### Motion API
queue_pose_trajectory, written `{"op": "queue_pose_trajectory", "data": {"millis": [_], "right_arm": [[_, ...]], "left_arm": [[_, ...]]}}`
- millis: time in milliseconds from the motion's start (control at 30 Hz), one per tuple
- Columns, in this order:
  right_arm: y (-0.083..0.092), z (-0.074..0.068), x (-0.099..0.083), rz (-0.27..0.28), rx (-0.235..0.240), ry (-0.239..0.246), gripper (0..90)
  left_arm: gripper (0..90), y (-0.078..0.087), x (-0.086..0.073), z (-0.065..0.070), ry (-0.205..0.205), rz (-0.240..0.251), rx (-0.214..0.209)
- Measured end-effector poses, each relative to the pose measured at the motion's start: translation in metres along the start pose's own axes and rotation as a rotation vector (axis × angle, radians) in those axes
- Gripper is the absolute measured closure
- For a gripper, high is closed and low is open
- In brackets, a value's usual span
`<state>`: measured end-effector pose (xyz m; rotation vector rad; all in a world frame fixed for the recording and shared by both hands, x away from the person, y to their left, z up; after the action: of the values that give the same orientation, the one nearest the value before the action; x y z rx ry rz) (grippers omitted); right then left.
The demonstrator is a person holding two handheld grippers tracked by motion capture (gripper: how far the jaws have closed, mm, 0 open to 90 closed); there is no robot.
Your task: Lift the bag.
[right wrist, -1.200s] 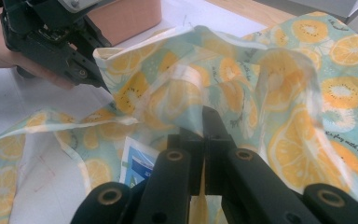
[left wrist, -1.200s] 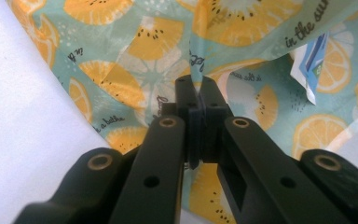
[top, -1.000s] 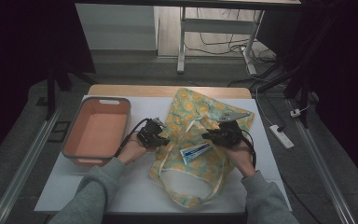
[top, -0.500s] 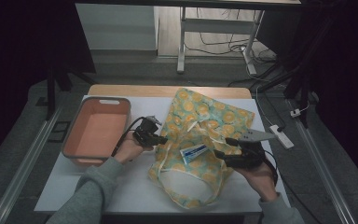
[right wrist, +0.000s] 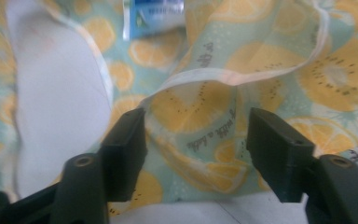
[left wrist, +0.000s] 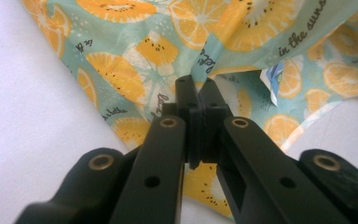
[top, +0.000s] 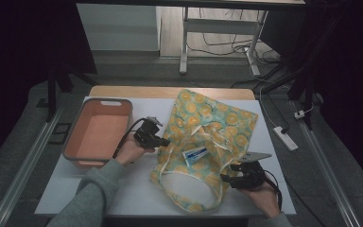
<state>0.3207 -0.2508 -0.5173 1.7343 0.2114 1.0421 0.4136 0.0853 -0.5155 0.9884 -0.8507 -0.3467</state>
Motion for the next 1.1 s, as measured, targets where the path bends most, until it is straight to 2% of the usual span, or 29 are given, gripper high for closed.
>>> {"op": "queue_pose_trajectory", "data": {"millis": [167,233,300,333,433,500,533,667,800,867,967,1033,1100], "right_arm": [[-0.01,-0.003,0.001,-0.054,-0.022,0.032,53.3],[-0.013,-0.005,0.002,-0.067,-0.009,0.037,52.1],[-0.011,-0.009,0.004,-0.051,0.035,0.024,48.4],[-0.01,-0.011,0.006,-0.039,0.04,0.025,46.5],[-0.011,-0.017,0.008,-0.033,0.035,0.028,41.8],[-0.015,-0.019,0.008,-0.067,0.003,0.027,42.4],[-0.017,-0.019,0.007,-0.088,-0.027,0.026,44.8],[-0.021,-0.012,0.002,-0.133,-0.082,0.024,57.6],[-0.017,-0.004,-0.002,-0.146,-0.106,0.008,81.9],[-0.016,-0.001,-0.003,-0.148,-0.108,0.004,86.8],[-0.01,0.001,-0.003,-0.117,-0.113,0.007,88.5],[0.0,0.003,0.0,-0.051,-0.096,-0.006,88.7],[0.011,0.002,0.003,0.015,-0.1,0.001,88.8]], "left_arm": [[88.7,0.0,0.0,0.0,0.001,0.004,0.005],[88.7,0.001,0.0,0.0,0.002,0.006,0.008],[88.7,0.001,0.0,-0.001,0.002,0.009,0.009],[88.7,0.001,0.0,-0.001,0.004,0.008,0.009],[88.7,0.001,0.0,-0.001,0.003,0.01,0.012],[88.7,0.001,0.0,-0.001,0.004,0.01,0.012],[88.7,0.002,0.0,-0.001,0.004,0.008,0.013],[88.7,0.004,-0.001,-0.003,0.01,0.014,0.015],[88.7,0.005,-0.002,-0.003,0.013,0.021,0.014],[88.7,0.005,-0.002,-0.002,0.011,0.02,0.012],[88.7,0.007,-0.002,0.0,0.01,0.022,0.0],[88.7,0.01,-0.002,0.001,0.009,0.035,-0.013],[88.7,0.015,-0.001,0.005,0.003,0.055,-0.026]]}}
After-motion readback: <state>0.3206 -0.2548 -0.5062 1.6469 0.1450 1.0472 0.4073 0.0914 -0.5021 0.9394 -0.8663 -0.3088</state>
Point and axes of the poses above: each handheld gripper's, and its own axes: y roughly backward along the jaws, x roughly out of its top, z roughly to its right, the point moved 3 cm from there along -y, roughly forward along the jaws, and after that the axes turned 10 degrees about -z, right-handed, at the moved point
